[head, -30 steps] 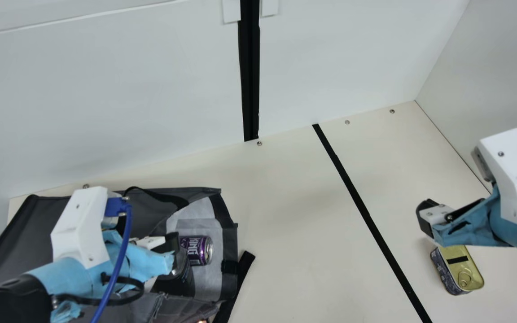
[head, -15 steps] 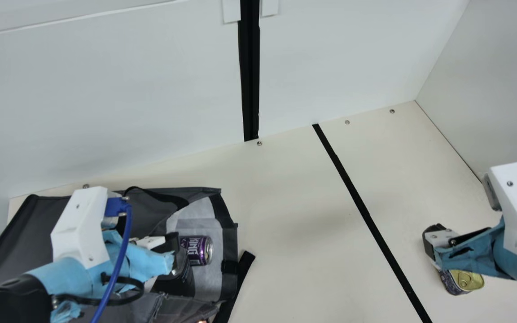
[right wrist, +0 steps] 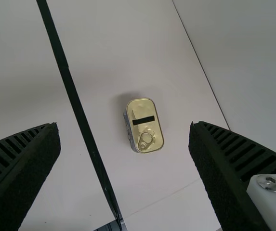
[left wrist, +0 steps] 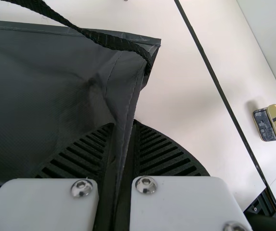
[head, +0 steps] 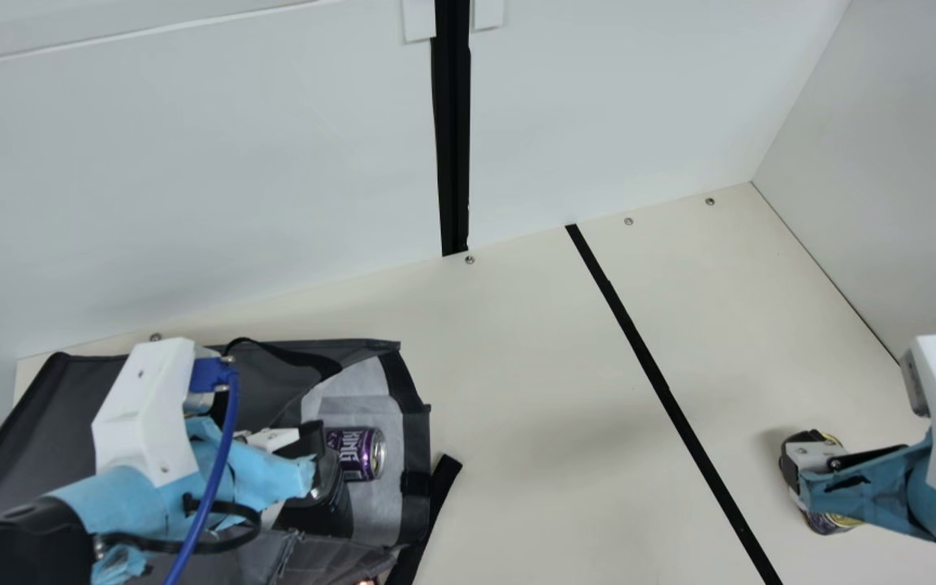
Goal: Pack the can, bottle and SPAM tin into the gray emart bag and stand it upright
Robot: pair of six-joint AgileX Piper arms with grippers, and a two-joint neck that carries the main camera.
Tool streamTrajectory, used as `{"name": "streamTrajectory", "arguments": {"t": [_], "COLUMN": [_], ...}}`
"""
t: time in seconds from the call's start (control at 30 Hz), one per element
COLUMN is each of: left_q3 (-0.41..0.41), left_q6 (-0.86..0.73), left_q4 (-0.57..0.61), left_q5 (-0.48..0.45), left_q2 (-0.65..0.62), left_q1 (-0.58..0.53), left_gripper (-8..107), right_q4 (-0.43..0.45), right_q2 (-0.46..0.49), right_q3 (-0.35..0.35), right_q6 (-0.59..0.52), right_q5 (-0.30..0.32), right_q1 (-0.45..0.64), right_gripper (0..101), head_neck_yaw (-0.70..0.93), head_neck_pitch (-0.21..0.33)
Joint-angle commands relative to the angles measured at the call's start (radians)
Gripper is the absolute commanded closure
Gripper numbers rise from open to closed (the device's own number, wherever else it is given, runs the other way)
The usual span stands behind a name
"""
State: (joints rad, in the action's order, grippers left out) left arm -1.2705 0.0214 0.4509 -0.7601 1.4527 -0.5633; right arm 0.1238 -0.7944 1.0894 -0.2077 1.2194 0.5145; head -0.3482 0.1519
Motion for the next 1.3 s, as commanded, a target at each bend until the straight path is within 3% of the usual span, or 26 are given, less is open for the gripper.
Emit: {"name": "streamTrajectory", "arguments": {"t": [0.0,0.43,1.27], "left_q3": [0.000,0.000,0.000], "left_q6": [0.000,0.000,0.000], "left_q4": [0.000,0.000,0.000], "left_q5": [0.000,0.000,0.000], "left_q2": [0.000,0.000,0.000], "left_q1": [0.000,0.000,0.000], "left_gripper": [107,107,107], "right_q4": [-0.007,-0.021,0.015], "right_q2": [0.004,0.023,0.006], "right_q3": [-0.003,-0.019,-0.040], "right_q6": [-0.003,-0.001,0.054], "right_q5": [0.001,0.001,0.001], "right_q1": [0.011,0.040,-0.025], "right_gripper": [6,6,6], "head_neck_yaw": [-0.001,-0.001,-0.001], "head_neck_pitch": [0.023,0.023,0.023]}}
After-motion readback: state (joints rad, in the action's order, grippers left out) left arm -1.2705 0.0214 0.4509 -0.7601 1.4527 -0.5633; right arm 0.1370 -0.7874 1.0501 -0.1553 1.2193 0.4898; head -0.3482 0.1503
